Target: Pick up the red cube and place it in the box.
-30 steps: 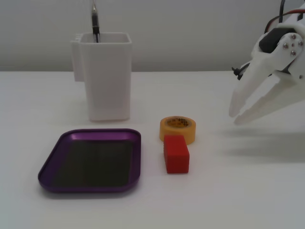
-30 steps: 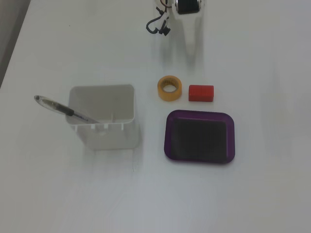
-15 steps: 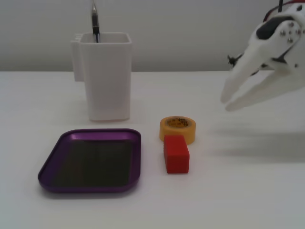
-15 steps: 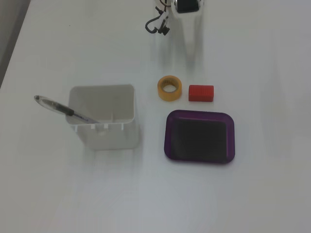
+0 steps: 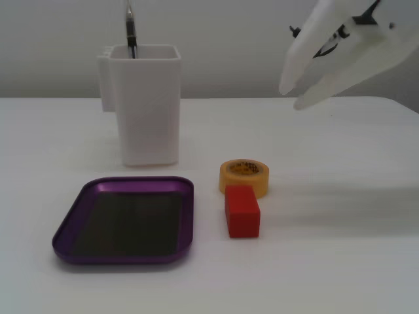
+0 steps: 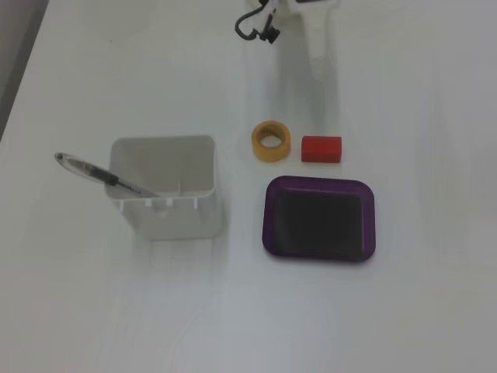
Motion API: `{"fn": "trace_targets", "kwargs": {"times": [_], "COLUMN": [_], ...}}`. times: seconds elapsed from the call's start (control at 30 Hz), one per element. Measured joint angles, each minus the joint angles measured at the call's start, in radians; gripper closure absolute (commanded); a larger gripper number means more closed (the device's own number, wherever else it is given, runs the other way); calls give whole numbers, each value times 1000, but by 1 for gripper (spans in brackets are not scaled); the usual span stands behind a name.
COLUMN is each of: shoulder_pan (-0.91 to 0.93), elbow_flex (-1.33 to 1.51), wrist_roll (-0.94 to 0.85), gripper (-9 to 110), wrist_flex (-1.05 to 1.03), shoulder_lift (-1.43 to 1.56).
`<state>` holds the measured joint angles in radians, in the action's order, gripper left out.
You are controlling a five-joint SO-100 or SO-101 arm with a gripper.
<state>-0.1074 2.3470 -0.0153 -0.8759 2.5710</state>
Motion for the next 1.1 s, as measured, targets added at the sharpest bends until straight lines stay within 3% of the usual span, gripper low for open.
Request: {"fn": "trace_targets", "kwargs": {"times": [0.23, 0.53, 1.1], "shoulder_pan": [-103, -110, -60], "elbow_flex": [-442, -686, -727], "wrist_roll": [2, 0, 0], "gripper": [86, 86, 86], "wrist_flex": [-235, -278, -259], "shoulder_lift": [-529, -959, -1137]}}
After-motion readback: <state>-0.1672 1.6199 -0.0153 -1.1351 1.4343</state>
